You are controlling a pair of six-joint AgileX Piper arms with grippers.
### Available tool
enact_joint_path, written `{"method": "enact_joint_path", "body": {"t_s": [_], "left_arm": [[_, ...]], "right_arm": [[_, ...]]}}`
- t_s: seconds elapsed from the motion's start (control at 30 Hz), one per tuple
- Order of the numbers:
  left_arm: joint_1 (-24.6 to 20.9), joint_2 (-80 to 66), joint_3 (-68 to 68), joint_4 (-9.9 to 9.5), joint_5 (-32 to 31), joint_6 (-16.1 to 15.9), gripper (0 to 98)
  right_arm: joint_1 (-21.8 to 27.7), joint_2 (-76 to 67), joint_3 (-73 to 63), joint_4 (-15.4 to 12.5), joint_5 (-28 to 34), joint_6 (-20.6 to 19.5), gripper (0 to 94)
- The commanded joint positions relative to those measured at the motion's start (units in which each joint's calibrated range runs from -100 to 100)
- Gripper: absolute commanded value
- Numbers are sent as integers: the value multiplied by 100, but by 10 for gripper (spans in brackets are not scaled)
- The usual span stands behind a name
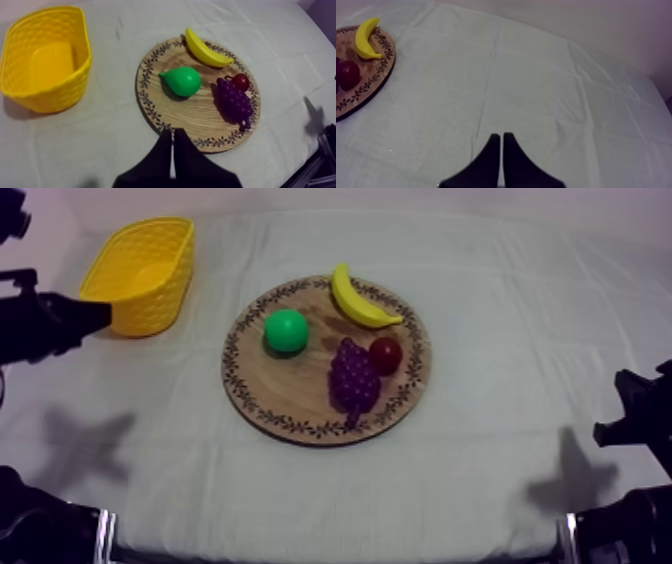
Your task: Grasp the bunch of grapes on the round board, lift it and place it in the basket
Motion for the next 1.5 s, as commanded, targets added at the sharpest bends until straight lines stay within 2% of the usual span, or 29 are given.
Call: {"method": "enact_joint_path", "body": {"t_s": [0.0,0.27,0.53,0.83,1.2,1.47], "left_arm": [[11,568,-524,43,359,144,0],[101,1812,-1704,63,1347,547,0],[287,2915,-2571,-151,1919,950,0],[729,4033,-3342,-180,1987,1105,1],[1412,5176,-4437,-204,2321,1564,1],[1861,6000,-5444,-223,2553,1723,1]], "right_arm": [[-2,0,-4,3,2,2,3],[-2,0,-4,3,2,2,3],[-2,0,-4,3,2,2,3],[-2,0,-4,3,2,2,3],[-2,0,-4,3,2,2,3],[-2,0,-4,3,2,2,3]]}}
